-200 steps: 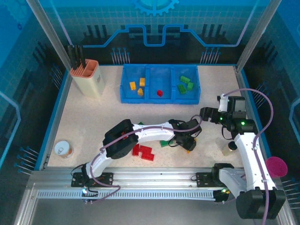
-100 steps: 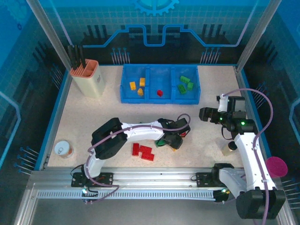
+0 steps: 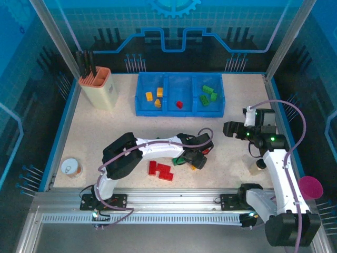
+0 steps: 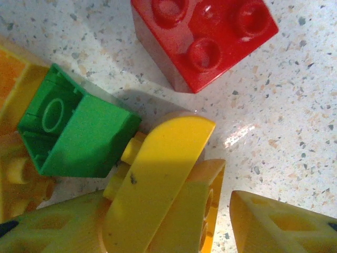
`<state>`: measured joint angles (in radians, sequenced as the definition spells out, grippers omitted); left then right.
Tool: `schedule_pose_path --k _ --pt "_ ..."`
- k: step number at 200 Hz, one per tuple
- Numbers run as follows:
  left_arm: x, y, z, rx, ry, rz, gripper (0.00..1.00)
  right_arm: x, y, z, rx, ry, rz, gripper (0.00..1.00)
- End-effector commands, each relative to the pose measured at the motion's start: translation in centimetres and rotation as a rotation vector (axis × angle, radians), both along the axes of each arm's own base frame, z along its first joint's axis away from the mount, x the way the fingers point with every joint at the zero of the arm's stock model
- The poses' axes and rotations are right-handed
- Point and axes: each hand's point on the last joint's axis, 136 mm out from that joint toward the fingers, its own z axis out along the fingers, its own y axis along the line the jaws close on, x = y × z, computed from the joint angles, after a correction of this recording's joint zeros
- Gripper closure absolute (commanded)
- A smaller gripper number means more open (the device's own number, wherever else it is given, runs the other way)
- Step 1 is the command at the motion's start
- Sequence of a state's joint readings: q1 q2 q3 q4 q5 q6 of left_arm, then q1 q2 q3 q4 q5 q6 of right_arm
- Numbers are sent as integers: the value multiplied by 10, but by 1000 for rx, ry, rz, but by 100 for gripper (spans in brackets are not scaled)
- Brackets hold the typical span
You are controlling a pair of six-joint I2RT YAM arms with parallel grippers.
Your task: Sort the legos into containers by color
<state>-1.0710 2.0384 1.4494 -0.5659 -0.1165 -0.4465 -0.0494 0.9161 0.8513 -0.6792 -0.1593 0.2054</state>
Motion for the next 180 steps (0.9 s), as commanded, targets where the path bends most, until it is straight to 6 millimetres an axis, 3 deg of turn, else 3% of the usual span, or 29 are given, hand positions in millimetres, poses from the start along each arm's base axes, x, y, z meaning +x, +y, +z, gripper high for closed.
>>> schedule_pose_path --k 1,28,75,144,180 --pt "12 -7 17 -55 -31 31 39 0 -1 0 9 -8 6 5" --pt "10 -9 20 -70 -10 37 38 0 -1 0 11 -7 7 5" --pt "-6 7 15 -57 36 42 38 2 1 -3 18 -5 13 5" --pt "9 -18 27 -135 -6 45 40 1 2 1 18 -11 23 5" --pt "4 -8 26 -108 11 53 46 0 2 0 19 -13 22 5"
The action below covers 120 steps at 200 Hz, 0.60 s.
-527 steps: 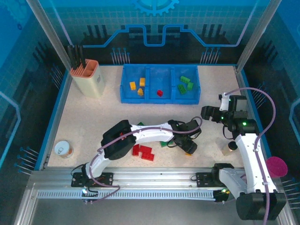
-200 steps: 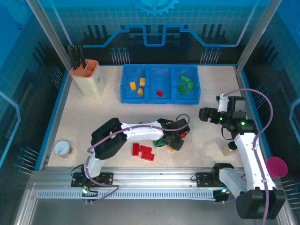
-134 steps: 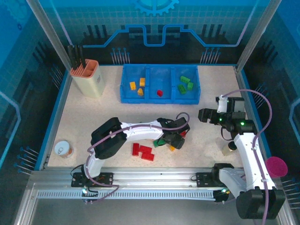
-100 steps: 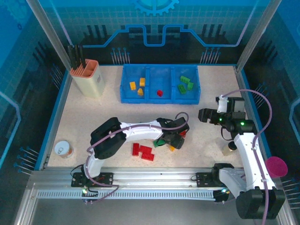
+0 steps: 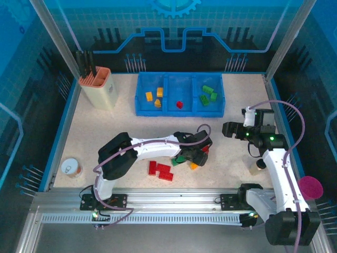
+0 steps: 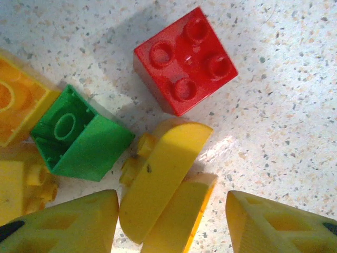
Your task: Sort the legos into containers by color
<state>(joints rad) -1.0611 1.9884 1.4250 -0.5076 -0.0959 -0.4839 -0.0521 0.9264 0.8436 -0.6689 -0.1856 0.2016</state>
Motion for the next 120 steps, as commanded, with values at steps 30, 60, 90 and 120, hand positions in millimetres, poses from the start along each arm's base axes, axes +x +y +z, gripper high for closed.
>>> schedule_pose_path --k 30,60,90,120 --pt "-13 7 4 -25 68 19 47 1 -1 2 4 -13 6 5" --pt "-30 11 -1 -19 123 14 47 0 -2 2 2 -11 4 5" --pt "-44 15 -2 -6 147 8 46 0 -2 1 1 -12 3 5" --pt "-46 9 -1 -29 148 18 46 1 -1 0 4 -8 4 5"
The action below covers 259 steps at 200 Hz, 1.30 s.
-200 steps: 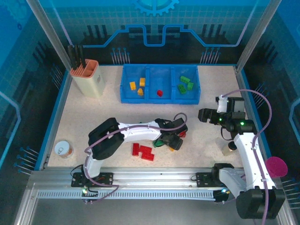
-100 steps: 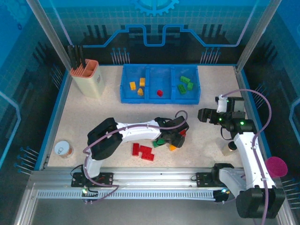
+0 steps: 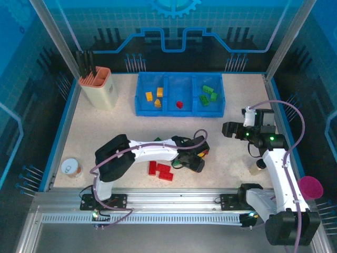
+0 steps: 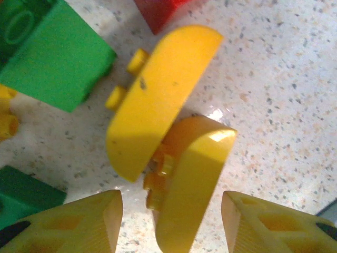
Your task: Sort the legos into containers by color
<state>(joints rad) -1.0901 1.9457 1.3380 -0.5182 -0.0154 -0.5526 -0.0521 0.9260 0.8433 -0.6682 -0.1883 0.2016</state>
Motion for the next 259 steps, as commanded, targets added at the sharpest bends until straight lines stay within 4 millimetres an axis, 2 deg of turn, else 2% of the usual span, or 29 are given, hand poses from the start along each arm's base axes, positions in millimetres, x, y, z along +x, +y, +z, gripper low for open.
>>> schedule_pose_path --k 1,21,48,90,125,179,203,228,244,259 --pt "-9 -3 10 -32 33 16 46 0 -2 0 3 -7 2 5" --pt "-12 -9 8 -30 37 6 47 0 -2 2 0 -10 3 5" --pt "-15 -8 -2 7 34 1 47 0 -3 4 -4 -18 3 5" --pt "-4 -3 -10 47 -22 9 51 0 -2 4 0 -17 6 4" --pt "2 -4 -21 75 -52 2 61 0 0 4 5 -16 15 4" --pt "-3 -3 -17 58 -36 -12 77 0 -1 3 2 -13 12 4" --pt "-11 12 -4 74 -32 -36 79 1 -1 2 1 -12 13 4" --pt "-11 27 33 50 -60 -91 81 1 -1 1 1 -8 14 4" --pt "-2 38 62 2 -93 -96 81 2 -1 0 0 -6 11 4" --pt "17 51 86 -43 -131 -64 81 3 -2 -1 -1 -3 11 4"
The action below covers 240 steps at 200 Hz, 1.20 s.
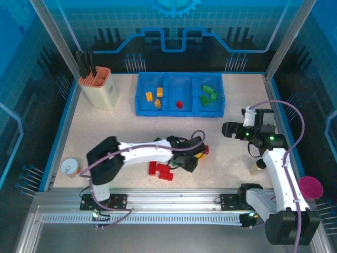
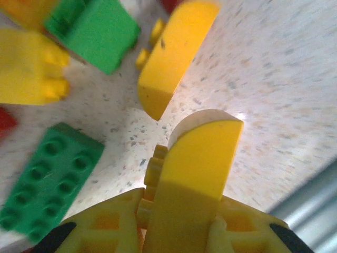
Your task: Sort the legos into containers by color
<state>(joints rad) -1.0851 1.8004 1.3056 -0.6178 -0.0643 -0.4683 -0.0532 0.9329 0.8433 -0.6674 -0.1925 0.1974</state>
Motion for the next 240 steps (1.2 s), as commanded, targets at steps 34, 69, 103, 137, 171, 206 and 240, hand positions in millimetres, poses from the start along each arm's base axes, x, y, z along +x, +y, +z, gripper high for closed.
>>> schedule_pose_path --k 34,69,103,137,171,206,240 --pt "104 85 90 -20 -265 151 80 2 -2 0 -7 -3 7 4" --pt "206 175 118 88 -455 490 80 4 -3 -3 -9 1 2 4" --pt "287 207 107 95 -502 603 80 5 -3 -4 -9 10 9 4" --pt "352 221 75 71 -459 664 80 4 -4 -4 -15 20 8 4" --pt "397 225 42 77 -407 687 80 4 -6 -7 -27 32 1 4" --pt "413 218 34 57 -394 683 77 5 -7 -9 -34 47 0 4" --pt "412 214 23 52 -370 673 73 7 -10 -9 -51 49 -6 3"
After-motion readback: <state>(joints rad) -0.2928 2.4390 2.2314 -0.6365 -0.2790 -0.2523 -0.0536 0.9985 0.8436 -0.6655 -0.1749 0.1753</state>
